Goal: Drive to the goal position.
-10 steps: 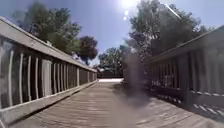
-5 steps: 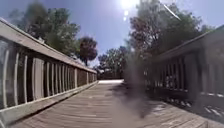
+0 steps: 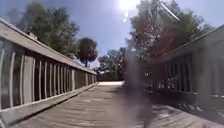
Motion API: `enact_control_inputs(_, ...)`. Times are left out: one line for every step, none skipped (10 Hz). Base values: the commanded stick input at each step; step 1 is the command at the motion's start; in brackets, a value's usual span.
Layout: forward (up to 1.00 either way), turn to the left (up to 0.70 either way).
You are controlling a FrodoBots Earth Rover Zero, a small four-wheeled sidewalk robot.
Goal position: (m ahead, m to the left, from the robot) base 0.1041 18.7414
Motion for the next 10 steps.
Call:
enact_control_inputs(0.45, 0.00)
enact_control_inputs(0.45, 0.00)
enact_control_inputs(0.45, 0.00)
enact_control_inputs(0.45, 0.00)
enact_control_inputs(0.45, 0.00)
enact_control_inputs(0.45, 0.00)
enact_control_inputs(0.45, 0.00)
enact_control_inputs(0.45, 0.00)
enact_control_inputs(0.45, 0.00)
enact_control_inputs(0.45, 0.00)
